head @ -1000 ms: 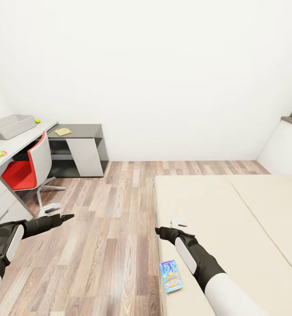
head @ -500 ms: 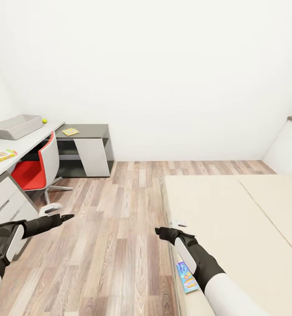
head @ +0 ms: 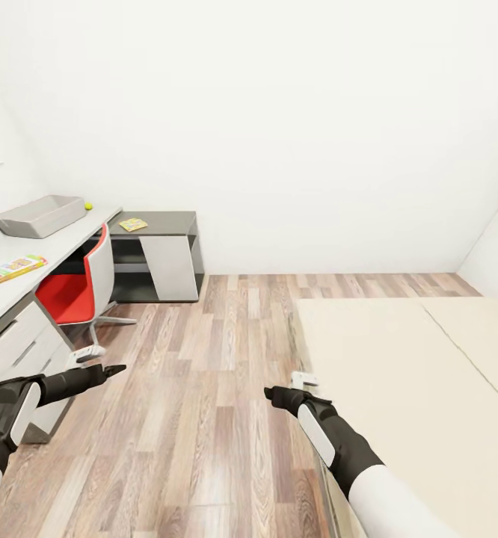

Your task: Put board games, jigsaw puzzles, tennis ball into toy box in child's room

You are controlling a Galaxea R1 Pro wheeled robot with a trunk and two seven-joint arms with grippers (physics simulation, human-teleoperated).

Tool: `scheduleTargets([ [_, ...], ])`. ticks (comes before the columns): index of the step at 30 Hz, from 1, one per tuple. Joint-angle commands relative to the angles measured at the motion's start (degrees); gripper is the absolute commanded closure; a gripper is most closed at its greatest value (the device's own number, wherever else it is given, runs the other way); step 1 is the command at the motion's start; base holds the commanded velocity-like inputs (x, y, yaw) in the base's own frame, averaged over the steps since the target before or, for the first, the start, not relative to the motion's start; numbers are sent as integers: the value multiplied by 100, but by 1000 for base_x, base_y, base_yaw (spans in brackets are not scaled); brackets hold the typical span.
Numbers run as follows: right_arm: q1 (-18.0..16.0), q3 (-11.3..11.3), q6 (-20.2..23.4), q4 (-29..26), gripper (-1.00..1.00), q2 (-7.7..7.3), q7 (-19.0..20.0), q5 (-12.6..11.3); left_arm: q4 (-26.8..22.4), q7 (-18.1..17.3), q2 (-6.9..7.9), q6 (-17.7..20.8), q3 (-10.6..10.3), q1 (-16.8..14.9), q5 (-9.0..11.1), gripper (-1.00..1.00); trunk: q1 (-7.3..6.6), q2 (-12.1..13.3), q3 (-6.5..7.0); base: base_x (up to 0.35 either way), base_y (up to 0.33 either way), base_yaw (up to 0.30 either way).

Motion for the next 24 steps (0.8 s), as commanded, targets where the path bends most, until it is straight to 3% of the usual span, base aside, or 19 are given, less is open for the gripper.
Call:
scheduleTargets([
  [1, -5, 22, 17, -14, -100, -2, -56, -62, 0, -1, 2, 43, 7, -4, 37, -100, 3, -12, -11, 0, 287, 0],
  [9, -5, 28, 17, -21, -100, -2, -56, -64, 0, -1, 3, 42, 7, -4, 37, -100, 3, -12, -11, 28, 286, -42],
  [24, -3, 21, 17, -16, -100, -2, -56, -64, 0, -1, 4, 36, 7, -4, 37, -100, 3, -12, -11, 215, 224, -248],
])
